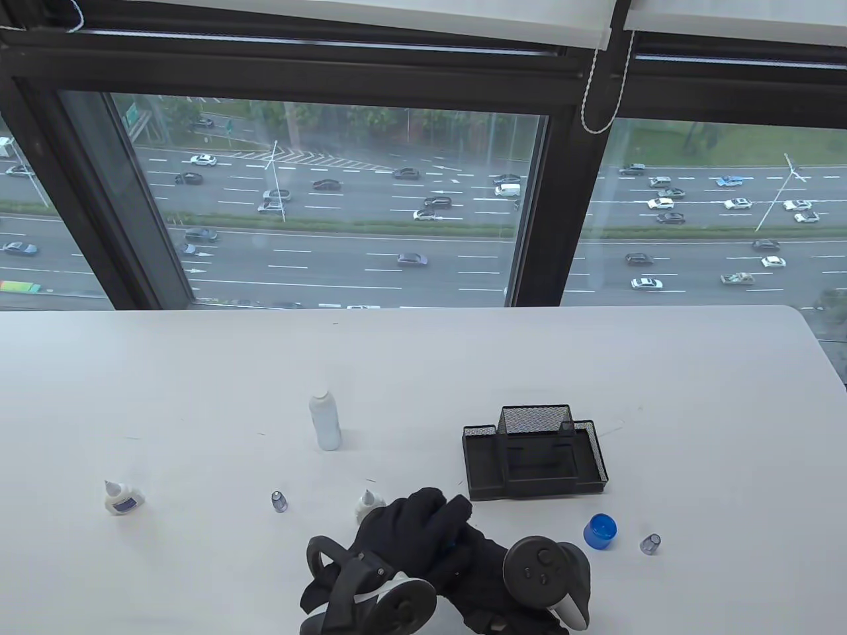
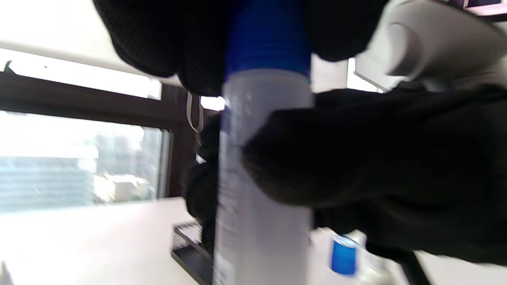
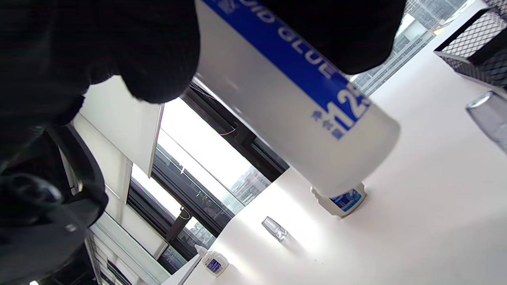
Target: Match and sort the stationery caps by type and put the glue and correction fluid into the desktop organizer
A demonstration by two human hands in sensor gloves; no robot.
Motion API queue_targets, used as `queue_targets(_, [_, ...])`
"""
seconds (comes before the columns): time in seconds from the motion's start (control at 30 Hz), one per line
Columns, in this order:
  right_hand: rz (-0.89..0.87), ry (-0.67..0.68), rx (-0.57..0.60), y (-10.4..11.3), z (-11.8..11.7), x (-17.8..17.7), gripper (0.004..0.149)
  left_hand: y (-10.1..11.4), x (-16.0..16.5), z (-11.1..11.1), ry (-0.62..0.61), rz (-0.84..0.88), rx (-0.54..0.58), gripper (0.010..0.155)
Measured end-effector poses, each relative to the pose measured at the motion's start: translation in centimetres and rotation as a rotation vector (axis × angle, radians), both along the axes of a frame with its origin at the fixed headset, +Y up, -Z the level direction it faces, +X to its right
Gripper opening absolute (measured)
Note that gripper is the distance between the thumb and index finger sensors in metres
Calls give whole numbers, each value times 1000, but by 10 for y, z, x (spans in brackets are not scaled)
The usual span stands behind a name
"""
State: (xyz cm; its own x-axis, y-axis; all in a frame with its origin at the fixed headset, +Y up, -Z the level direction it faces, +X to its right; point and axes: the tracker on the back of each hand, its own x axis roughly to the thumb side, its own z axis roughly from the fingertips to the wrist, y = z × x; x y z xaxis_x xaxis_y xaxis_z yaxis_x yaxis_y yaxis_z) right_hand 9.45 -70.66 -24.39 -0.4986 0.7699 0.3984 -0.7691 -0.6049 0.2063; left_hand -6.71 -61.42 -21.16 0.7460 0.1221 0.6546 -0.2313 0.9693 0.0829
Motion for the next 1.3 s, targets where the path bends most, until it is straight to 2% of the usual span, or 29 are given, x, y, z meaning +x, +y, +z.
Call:
queue_targets(0.07, [-8,3,-8,-1,-1,1,72,0,0,0,-21,20,-4,62])
queue_targets(0.13, [-19,-6,-9,-1,-1,2,72,-1,-1,1,72,5,67,77])
queue_targets(0.2, [-9,-7,-2,0,-1,2,72,-2,-2,1,139,33,153,78])
queue_targets(0.27, [1,4,7,0,0,2,72,-1,-3,0,139,64,114,67])
queue_targets(0.3, [12,-8,12,0,0,1,72,1,-3,-2,73,52,67,64])
queue_targets(0.33, [10,-15,10,-1,-1,1,72,1,-2,-3,-6,36,-25,62])
queue_targets(0.37, [5,-8,6,-2,-1,1,72,1,-2,-2,-17,52,-67,63])
queue_targets(0.4, [2,-6,2,-2,-1,2,72,0,-1,-1,-13,60,-59,66])
queue_targets(0.47, [-9,-2,-4,-2,-1,2,72,-1,-2,1,68,46,80,79])
queue_targets(0.5, [-6,-2,-1,-2,-1,2,72,-1,-2,2,122,45,147,81])
queue_targets(0.53, [-2,-6,4,-2,-1,2,72,-1,-3,2,158,52,194,80])
queue_targets(0.57, [0,-7,6,-2,-1,1,72,-1,-4,2,163,63,196,75])
queue_targets(0.6, [1,0,7,-2,-1,1,72,-1,-4,1,138,73,155,64])
queue_targets(0.63, [10,0,6,-2,-1,1,72,1,-5,-1,113,57,81,61])
queue_targets(0.7, [4,-1,0,-3,-1,1,72,2,-4,-3,16,70,-76,62])
queue_targets(0.73, [-5,3,-6,-3,-1,1,72,1,-3,-2,5,84,-103,65])
queue_targets(0.77, [-11,4,-8,-3,-1,0,72,0,-3,-1,12,81,-78,70])
queue_targets(0.83, [-7,10,-1,-2,0,0,72,-2,-3,0,107,56,71,82])
queue_targets(0.9, [1,7,5,-2,0,0,72,-1,-3,0,158,47,138,72])
queue_targets(0.93, [2,6,5,-2,0,0,72,-2,-2,-1,123,46,100,65])
queue_targets(0.97, [10,2,5,-3,0,0,72,-1,0,0,85,37,12,62])
queue_targets(1.0, [17,-3,3,-4,-1,0,72,0,2,0,26,42,-89,60])
queue_targets(1.03, [14,4,5,-5,-1,0,71,0,2,0,10,58,-116,61])
queue_targets(1.1, [-22,14,-19,-3,-1,0,71,-2,2,0,45,47,-74,67])
queue_targets(1.17, [-42,4,-12,-1,0,1,71,-4,-1,2,142,75,78,79])
queue_targets(1.2, [-39,-1,-7,0,0,2,72,-4,-2,3,158,99,120,78])
queue_targets(1.23, [-32,7,-2,0,0,2,71,-3,-1,3,160,124,133,68])
queue_targets(1.27, [-26,6,-6,0,-1,2,72,-2,0,1,120,95,98,64])
queue_targets(1.3, [-30,13,-13,-1,-1,2,71,-1,1,1,73,73,15,61])
